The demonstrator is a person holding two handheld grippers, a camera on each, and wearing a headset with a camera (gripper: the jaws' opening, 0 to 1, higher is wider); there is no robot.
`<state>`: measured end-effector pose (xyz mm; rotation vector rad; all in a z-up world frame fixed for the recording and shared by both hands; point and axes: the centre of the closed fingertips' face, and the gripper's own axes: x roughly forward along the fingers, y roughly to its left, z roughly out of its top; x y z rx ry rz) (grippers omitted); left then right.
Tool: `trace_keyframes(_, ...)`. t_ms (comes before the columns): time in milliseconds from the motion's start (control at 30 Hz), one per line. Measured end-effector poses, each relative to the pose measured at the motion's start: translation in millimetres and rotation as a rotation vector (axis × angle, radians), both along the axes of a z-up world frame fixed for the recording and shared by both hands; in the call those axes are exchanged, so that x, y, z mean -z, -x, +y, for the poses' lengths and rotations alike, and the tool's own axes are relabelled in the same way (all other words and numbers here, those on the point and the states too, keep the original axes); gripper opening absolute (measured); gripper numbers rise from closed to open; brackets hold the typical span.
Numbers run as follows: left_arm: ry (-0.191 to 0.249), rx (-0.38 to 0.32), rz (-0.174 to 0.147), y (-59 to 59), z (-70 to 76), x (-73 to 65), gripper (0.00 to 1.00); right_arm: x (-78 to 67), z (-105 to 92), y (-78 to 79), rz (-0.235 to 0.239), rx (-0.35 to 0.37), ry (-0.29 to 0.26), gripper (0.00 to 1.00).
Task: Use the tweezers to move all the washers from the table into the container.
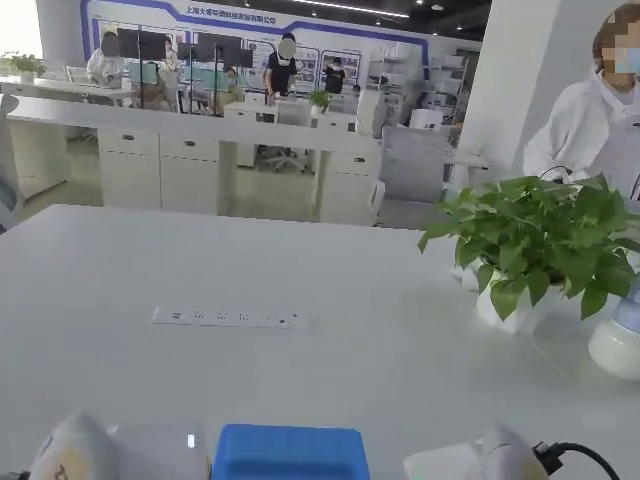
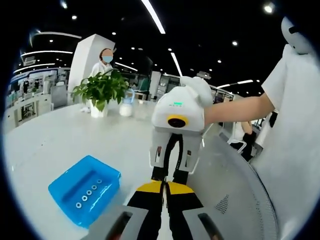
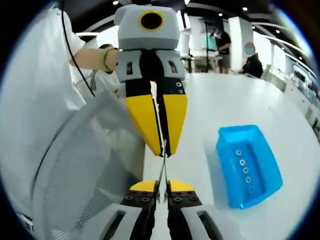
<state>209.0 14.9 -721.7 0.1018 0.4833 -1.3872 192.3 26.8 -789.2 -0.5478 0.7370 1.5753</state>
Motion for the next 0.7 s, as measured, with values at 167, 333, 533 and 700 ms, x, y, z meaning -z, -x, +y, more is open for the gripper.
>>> trace_keyframes(167,-0.094,0.064,-0.065,-1.1,4.6,14.9,0.0,14.6,-8.3,-6.4,-0.073,-0.03,0.099,0.04)
trace_keyframes(333,-0.194,0.088,-0.124,-2.3,12.1,35.7,0.0,30.6,-9.4,-13.7,-0.13,-0.019,0.148,0.04)
trace_keyframes(533,-0.36,0.122,-0.176,0.9,28.4,73.3,0.0,50.6,-8.9,-16.3,-0.201,-0.021,0.181,0.05)
trace_keyframes(700,-0.415,0.127,-0.167,0.6,35.2,91.5,0.0,62.8,-4.9,-16.5,-0.211,0.026,0.168,0.06)
